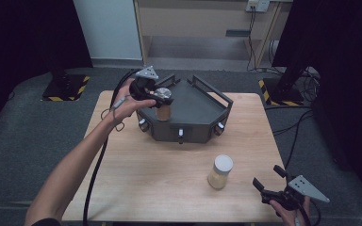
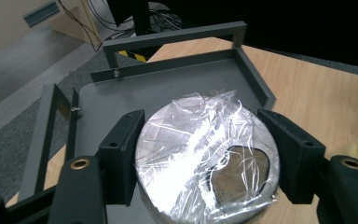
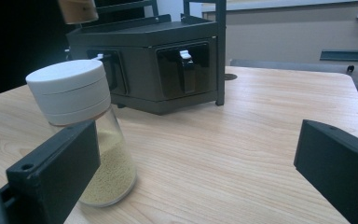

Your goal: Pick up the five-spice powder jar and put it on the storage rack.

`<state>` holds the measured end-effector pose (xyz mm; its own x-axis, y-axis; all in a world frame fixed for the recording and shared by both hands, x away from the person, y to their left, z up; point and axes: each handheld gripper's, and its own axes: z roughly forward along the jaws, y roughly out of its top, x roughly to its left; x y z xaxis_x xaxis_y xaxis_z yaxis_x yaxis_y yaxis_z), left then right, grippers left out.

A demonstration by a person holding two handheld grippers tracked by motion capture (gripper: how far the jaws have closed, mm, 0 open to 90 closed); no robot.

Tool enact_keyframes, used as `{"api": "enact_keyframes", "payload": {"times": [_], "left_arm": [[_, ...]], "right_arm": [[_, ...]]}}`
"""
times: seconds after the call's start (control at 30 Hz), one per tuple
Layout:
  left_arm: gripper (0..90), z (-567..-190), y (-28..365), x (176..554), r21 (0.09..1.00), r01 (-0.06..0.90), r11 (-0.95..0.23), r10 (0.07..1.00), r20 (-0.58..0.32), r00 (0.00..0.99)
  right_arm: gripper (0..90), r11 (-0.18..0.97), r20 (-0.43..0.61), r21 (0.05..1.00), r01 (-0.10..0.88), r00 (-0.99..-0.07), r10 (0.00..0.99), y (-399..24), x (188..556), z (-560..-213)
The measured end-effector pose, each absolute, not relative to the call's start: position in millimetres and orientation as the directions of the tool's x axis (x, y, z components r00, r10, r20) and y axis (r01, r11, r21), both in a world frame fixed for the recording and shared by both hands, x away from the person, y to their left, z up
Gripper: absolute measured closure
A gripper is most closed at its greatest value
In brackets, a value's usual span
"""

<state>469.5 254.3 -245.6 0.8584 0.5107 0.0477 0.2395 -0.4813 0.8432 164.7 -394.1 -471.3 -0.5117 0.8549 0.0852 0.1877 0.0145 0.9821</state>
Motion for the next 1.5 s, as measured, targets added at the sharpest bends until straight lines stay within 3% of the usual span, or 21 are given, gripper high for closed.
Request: {"api": "enact_keyframes", "payload": {"times": [0.53,1.4,1.43,1.5], "left_arm": [[33.5,-263.2,239.7,500.6,0.840,0.286,-0.462,0.579,0.041,0.814],[33.3,-278.5,236.1,511.8,0.840,0.295,-0.455,0.578,0.026,0.816],[32.5,-278.1,235.7,511.4,0.840,0.293,-0.457,0.576,0.028,0.817],[20.2,-276.7,233.2,507.0,0.845,0.297,-0.444,0.599,0.034,0.800]], "right_arm": [[0.9,0.017,0.080,0.983,0.182,-0.513,0.855,-394.4,162.5,-471.2],[0.9,0.017,0.082,0.983,0.184,-0.514,0.854,-394.9,162.6,-471.4],[0.9,0.017,0.082,0.983,0.185,-0.514,0.854,-394.8,162.5,-471.3],[0.9,0.016,0.083,0.983,0.184,-0.515,0.853,-394.8,162.5,-471.5]]}}
